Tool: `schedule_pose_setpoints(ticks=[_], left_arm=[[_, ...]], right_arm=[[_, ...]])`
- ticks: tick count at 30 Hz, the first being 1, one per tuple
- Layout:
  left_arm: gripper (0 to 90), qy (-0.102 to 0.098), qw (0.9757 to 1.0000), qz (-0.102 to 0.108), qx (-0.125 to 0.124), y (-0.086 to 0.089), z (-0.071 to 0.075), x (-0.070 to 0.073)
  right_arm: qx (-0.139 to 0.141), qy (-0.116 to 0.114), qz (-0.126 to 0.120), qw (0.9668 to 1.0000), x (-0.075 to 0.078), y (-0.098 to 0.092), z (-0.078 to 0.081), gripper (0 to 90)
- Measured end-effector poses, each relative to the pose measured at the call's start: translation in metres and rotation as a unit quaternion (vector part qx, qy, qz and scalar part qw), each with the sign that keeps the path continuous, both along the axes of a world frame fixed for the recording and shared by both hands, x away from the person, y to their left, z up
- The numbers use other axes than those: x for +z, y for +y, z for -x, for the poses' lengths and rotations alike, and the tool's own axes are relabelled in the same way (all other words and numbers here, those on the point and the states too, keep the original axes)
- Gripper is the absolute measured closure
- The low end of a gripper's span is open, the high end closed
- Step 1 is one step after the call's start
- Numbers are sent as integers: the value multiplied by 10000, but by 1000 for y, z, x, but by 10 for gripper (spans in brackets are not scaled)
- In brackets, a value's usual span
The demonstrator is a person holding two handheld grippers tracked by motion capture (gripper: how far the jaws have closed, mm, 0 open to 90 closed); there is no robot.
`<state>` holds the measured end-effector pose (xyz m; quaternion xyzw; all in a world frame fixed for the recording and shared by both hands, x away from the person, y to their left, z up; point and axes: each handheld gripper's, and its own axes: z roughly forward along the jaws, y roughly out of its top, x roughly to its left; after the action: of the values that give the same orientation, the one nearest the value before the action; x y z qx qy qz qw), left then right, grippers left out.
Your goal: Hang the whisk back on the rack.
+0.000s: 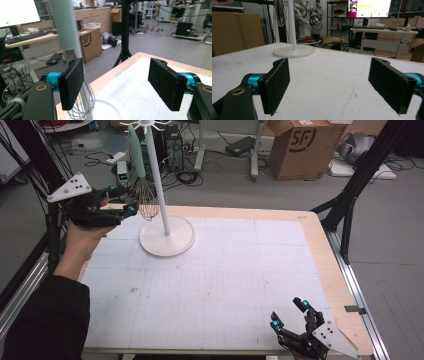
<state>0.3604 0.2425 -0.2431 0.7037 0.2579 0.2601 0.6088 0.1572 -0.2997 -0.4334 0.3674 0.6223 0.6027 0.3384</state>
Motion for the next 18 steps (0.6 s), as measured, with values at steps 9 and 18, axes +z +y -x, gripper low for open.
schedule_pose_setpoints(ticks=[9,18], left_arm=[[293,-76,9995,149,-261,-9,30,-21],[285,-74,9990,238,-376,-19,53,-52]], right_arm=[[41,-30,0,10000,1,1,1,166],[35,-43,-29,10000,1,1,2,166]])
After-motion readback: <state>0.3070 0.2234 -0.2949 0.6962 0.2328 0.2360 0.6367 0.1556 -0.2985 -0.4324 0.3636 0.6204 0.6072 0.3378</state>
